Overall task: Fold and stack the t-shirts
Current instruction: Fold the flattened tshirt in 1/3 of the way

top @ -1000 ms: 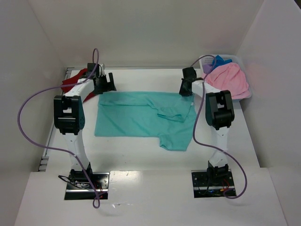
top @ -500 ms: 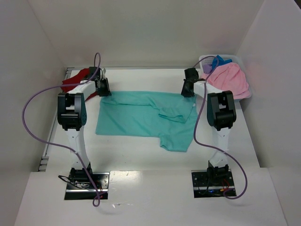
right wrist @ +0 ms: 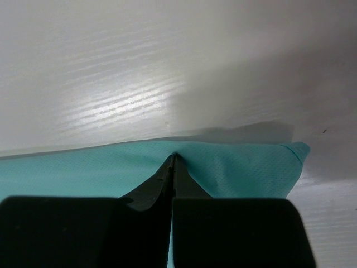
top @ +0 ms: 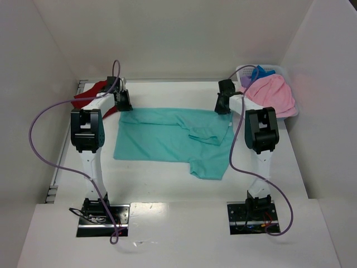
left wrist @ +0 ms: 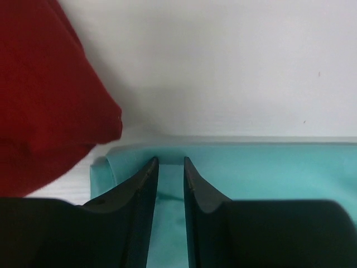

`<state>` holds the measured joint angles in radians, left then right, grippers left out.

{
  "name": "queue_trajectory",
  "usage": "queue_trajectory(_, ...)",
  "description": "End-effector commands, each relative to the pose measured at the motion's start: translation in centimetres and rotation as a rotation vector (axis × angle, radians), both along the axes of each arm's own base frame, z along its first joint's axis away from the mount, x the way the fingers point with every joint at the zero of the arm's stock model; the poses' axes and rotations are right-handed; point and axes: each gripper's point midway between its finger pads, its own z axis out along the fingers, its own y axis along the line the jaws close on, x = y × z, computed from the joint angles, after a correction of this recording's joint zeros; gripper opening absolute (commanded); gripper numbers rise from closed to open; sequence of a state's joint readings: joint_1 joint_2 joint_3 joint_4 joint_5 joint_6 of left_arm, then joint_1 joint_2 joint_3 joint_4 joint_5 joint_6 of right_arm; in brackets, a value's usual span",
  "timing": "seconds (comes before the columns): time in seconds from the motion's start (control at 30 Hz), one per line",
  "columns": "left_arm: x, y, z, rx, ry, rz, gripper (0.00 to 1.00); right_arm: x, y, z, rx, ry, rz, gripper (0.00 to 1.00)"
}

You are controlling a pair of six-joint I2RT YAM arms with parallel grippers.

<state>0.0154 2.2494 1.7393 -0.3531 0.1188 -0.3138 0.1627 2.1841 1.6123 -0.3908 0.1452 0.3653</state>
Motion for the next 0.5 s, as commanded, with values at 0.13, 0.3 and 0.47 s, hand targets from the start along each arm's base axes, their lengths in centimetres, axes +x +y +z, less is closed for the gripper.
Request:
queue_trajectory(0.13, 1.5, 0.2, 2.2, 0.008, -0.048, -0.012, 0.44, 2.1, -1.3, -0.7, -0.039, 0.025, -0.016, 0.00)
queue_trajectory(0.3, 0.4, 0.1, 2.7, 0.012, -0.040, -0.033, 0.44, 2.8, -0.7, 0.2, -0.013, 0.001, -0.001, 0.00)
queue_trajectory(0.47, -1.7, -0.3, 2.5, -0.001, -0.004, -0.054, 0.43, 1.8, -0.9, -0.7, -0.016, 0.023, -0.001, 0.00)
